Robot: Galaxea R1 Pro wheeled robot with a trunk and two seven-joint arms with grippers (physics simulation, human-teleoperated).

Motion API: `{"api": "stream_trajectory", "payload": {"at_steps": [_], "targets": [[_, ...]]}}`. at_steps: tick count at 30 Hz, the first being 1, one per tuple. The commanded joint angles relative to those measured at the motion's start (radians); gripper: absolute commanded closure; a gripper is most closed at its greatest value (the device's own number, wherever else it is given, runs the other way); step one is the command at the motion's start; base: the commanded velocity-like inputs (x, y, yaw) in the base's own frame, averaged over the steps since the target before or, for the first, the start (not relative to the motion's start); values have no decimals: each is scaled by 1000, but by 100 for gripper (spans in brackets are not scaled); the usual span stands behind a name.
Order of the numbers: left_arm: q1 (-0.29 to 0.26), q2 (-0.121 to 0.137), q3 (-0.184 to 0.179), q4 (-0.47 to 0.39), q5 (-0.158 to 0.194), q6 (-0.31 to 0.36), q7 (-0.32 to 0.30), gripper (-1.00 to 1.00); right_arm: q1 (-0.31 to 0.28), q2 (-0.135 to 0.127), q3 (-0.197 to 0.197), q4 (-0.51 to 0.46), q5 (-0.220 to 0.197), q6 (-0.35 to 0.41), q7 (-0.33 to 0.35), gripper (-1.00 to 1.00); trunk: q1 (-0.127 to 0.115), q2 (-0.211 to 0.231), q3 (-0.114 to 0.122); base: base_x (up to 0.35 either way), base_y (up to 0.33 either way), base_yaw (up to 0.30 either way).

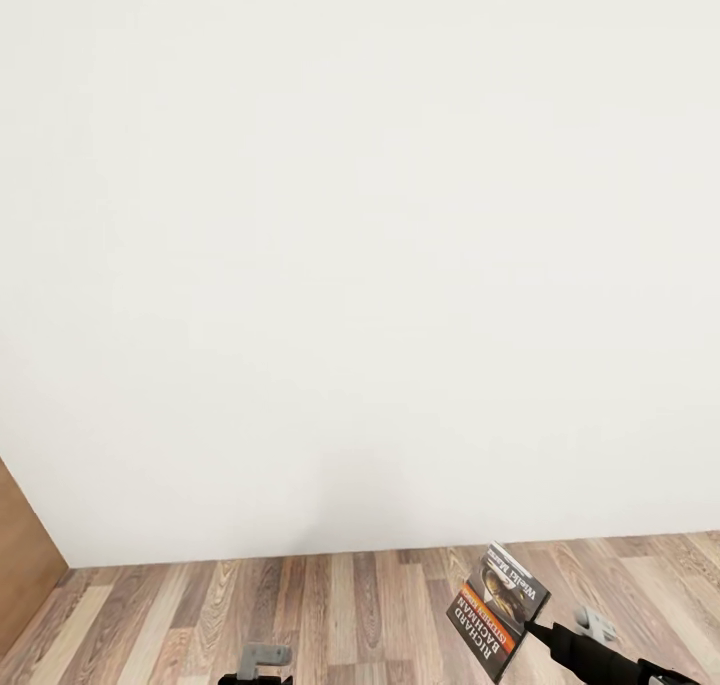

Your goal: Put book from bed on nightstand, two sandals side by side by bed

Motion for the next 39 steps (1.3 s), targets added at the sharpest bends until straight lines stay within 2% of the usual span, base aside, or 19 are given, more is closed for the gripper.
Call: {"api": "stream_trajectory", "payload": {"at_steps": [1,9,28,33,39], "targets": [[0,0,9,1,-10,-3,-1,-100,-2,0,5,3,-11,7,5,100,1,-1,-1,1,0,-165],[0,0,9,1,-9,-2,-1,-100,-2,0,5,3,-11,7,6,100,1,-1,-1,151,0,-72],[0,0,9,1,-10,-2,-1,-100,-2,0,5,3,-11,7,6,100,1,-1,-1,324,0,-9],[0,0,9,1,-10,-3,-1,-100,-2,0,5,3,-11,7,6,100,1,-1,-1,300,0,-162],[0,0,9,1,-10,-4,-1,-100,-2,0,5,3,-11,7,6,100,1,-1,-1,84,0,-258]]}}
